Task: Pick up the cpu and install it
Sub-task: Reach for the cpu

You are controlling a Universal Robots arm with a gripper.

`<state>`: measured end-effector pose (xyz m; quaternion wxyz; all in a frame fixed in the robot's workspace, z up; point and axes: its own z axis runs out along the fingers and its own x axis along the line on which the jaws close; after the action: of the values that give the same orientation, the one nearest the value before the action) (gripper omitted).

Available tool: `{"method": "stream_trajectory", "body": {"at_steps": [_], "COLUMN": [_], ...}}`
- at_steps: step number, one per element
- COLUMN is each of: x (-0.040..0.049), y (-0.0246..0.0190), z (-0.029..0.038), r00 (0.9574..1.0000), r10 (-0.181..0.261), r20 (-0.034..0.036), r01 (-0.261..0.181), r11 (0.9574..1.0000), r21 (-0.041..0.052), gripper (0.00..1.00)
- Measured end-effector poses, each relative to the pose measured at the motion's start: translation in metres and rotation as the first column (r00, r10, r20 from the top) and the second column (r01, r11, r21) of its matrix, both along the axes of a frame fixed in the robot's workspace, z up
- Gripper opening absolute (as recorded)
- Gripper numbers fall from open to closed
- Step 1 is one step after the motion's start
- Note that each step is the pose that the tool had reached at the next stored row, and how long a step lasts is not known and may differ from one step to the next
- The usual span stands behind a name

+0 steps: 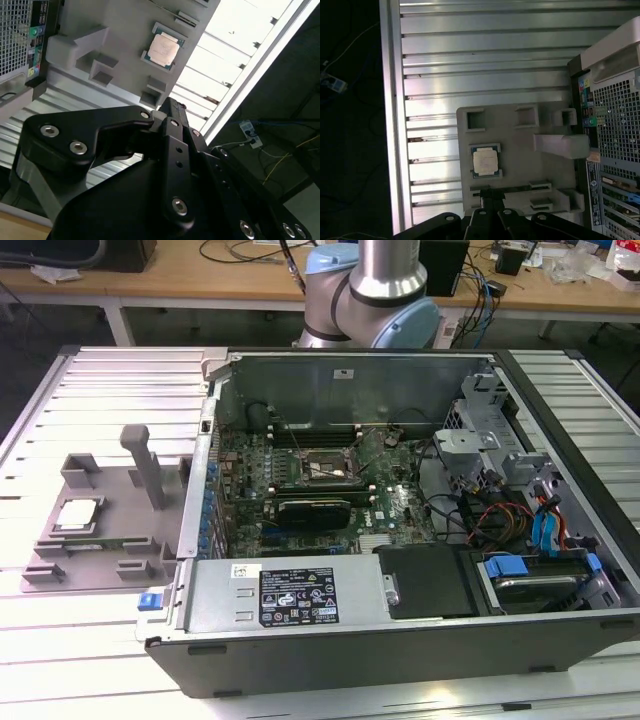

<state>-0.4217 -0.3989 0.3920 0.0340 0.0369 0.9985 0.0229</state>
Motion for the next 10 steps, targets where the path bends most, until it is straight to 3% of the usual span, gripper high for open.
{"method": "stream_trajectory", "body": {"at_steps": [10], "x": [-0.0003], "y": [-0.0019], "z": [-0.0208], "r00": [1.0], "r10": [0.0], "r20": [-0.0002], "r01": [0.0], "r11": [1.0], "r21": [-0.0001], "gripper": [0.11]}}
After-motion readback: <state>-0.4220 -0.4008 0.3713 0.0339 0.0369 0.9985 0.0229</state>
